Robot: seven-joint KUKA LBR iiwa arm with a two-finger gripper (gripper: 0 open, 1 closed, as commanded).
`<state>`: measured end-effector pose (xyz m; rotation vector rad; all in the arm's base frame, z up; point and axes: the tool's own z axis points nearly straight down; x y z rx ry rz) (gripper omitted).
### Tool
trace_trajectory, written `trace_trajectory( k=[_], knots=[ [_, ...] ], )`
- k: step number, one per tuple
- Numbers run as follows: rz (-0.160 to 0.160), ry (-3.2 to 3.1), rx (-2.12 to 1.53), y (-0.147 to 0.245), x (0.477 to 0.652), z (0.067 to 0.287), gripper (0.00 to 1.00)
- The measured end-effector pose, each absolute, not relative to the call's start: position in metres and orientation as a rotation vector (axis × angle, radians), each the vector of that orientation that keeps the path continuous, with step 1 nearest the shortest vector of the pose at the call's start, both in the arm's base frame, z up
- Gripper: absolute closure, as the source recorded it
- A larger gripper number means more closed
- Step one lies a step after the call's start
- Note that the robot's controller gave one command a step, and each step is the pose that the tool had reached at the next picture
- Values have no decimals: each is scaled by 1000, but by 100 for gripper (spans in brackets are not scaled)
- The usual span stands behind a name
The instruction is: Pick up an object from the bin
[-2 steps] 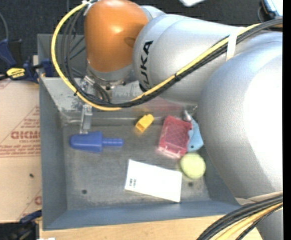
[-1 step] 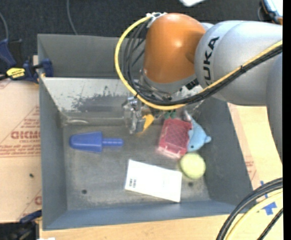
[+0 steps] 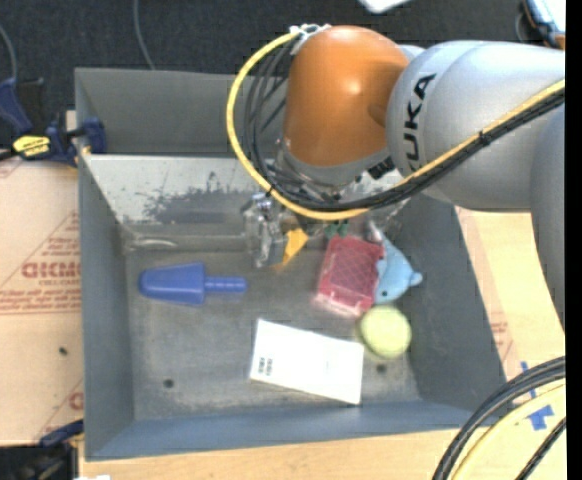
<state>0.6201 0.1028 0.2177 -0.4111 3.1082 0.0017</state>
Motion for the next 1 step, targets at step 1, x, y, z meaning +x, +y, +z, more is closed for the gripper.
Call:
trace_trajectory(
  k=[1],
  knots=[
    [-5,3026,-811,112,651,156,100]
  ],
)
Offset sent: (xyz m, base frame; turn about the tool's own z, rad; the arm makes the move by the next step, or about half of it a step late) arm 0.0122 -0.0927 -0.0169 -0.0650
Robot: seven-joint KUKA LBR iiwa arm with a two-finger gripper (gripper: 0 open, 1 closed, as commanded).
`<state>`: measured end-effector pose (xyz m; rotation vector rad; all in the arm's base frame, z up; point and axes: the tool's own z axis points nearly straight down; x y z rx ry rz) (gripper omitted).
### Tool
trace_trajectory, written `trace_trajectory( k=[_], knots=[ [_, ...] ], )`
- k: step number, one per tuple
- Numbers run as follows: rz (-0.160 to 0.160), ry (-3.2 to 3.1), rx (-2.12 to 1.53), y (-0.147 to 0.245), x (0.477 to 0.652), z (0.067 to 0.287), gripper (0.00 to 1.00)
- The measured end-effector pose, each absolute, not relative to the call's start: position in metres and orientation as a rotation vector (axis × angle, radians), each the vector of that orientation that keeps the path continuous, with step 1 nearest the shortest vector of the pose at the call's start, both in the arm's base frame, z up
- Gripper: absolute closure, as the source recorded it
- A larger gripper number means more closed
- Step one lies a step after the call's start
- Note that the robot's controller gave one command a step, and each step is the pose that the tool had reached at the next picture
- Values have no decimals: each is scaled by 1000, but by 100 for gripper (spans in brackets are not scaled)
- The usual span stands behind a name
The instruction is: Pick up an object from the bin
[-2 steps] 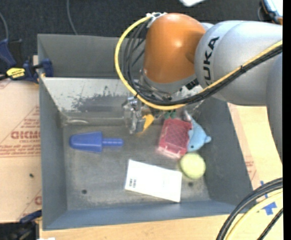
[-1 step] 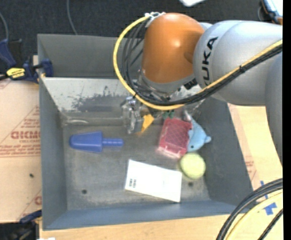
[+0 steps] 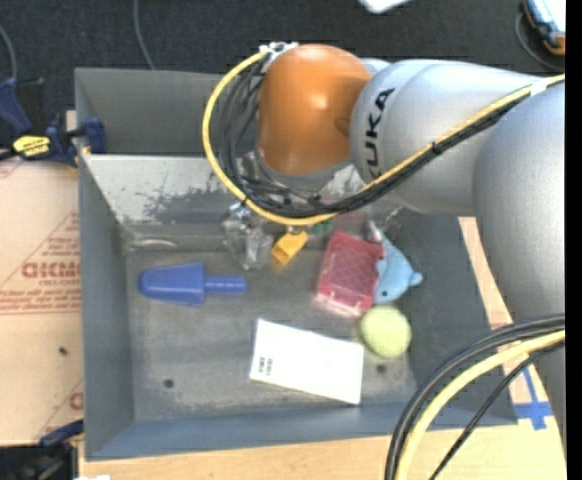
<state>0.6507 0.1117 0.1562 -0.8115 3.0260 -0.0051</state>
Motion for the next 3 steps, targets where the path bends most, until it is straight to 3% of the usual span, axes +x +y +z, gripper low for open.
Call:
trace_trajectory(
  k=[1,2,3],
  knots=[
    [0,3090,-507,9,634,200,0],
    [2,3091,-506,9,634,200,0],
    [2,3084,-533,-9,641,105,0]
  ],
)
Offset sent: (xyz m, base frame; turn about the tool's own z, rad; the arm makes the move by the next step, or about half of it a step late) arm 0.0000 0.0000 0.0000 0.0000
